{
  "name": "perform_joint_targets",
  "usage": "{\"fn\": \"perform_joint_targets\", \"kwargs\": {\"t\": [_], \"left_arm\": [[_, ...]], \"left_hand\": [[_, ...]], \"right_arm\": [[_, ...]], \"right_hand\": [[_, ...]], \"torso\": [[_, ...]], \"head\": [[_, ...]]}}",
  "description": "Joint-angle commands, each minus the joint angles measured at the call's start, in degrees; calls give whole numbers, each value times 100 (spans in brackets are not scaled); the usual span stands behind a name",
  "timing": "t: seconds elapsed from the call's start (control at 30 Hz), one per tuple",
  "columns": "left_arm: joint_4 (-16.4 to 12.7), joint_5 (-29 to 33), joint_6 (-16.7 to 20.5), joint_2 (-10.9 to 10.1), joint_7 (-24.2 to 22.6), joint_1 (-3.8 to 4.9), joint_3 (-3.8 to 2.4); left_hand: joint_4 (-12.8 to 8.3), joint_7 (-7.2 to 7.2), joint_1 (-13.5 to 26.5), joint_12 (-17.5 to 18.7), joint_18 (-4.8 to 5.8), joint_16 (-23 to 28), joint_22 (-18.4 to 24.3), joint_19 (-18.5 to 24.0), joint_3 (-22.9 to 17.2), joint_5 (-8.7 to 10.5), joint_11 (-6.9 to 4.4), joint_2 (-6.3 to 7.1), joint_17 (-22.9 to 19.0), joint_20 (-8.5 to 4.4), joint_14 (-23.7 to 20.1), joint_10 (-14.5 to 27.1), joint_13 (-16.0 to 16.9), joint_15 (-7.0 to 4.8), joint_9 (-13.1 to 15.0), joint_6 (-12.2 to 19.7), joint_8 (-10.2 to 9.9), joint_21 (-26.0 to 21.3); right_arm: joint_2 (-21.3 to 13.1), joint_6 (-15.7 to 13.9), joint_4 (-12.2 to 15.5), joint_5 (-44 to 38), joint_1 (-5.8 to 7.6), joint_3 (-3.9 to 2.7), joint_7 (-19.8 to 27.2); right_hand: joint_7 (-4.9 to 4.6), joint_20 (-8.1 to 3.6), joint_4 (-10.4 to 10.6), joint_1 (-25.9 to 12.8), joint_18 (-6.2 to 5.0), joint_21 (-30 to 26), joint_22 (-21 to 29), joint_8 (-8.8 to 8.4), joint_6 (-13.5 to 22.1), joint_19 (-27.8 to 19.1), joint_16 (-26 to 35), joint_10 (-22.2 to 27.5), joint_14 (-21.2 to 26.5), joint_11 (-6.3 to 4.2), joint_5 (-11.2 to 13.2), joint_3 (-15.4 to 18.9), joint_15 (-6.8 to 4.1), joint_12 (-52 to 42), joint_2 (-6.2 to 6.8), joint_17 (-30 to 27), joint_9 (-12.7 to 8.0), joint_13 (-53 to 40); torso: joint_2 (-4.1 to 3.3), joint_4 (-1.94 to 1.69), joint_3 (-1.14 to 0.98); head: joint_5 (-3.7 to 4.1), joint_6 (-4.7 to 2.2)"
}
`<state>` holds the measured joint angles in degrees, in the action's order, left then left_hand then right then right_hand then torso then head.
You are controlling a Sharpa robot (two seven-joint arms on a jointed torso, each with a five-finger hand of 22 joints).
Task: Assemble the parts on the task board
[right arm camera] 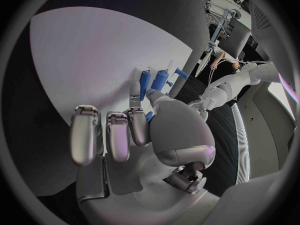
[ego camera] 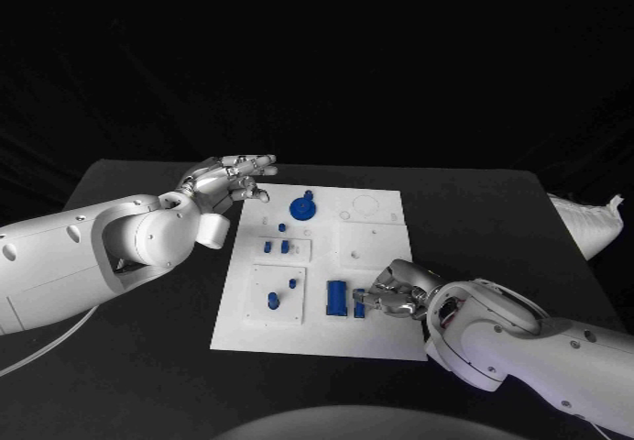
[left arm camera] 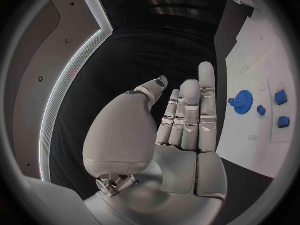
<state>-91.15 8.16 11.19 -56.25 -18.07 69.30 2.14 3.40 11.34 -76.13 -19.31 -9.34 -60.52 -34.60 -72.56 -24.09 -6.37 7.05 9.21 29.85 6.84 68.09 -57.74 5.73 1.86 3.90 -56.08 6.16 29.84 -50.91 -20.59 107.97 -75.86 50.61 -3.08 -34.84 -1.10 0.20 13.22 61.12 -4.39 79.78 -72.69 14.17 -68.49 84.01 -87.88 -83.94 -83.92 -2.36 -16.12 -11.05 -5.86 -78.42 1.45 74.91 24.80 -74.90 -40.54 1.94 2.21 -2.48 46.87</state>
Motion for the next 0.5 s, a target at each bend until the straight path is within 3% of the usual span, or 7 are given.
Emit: {"fn": "perform_joint_targets", "kwargs": {"t": [0.03, 0.3, 0.5], "left_arm": [[-19, -43, -123, 3, -19, 3, -3], [-15, -49, -128, 4, -13, 3, -3], [-10, -50, -135, 6, -11, 3, -3]], "left_hand": [[6, -4, 22, -27, -105, 35, 8, 20, 28, -28, -8, -41, -7, 36, -40, 44, 8, -6, 2, 24, 34, -29], [6, -4, 22, -27, -105, 35, 8, 20, 28, -28, -8, -41, -7, 36, -40, 44, 8, -6, 2, 24, 34, -29], [6, -4, 22, -27, -105, 35, 8, 20, 28, -28, -8, -41, -7, 36, -40, 44, 8, -6, 2, 24, 34, -29]], "right_arm": [[12, 7, -3, -64, 2, 0, 21], [7, 22, 0, -66, 4, 0, 26], [-44, 12, 22, -69, 5, 0, 85]], "right_hand": [[-29, -52, 46, -85, 93, 29, -2, 34, 35, 107, -23, -248, -549, -37, 137, 120, -46, 16, 16, 1219, 15, -848], [-24, -54, 308, -209, 92, 24, -4, 95, 74, 104, -23, -246, -549, -40, 543, 602, -47, 35, 78, 1220, 61, -857], [-27, -53, 286, -117, 88, 10, 15, 107, 100, 97, -18, -238, -547, -36, 586, 705, -47, 61, 80, 1212, 71, -850]], "torso": [[1, 1, -1], [3, 4, -3], [3, 5, -8]], "head": [[-3, 5], [0, 4], [6, -1]]}}
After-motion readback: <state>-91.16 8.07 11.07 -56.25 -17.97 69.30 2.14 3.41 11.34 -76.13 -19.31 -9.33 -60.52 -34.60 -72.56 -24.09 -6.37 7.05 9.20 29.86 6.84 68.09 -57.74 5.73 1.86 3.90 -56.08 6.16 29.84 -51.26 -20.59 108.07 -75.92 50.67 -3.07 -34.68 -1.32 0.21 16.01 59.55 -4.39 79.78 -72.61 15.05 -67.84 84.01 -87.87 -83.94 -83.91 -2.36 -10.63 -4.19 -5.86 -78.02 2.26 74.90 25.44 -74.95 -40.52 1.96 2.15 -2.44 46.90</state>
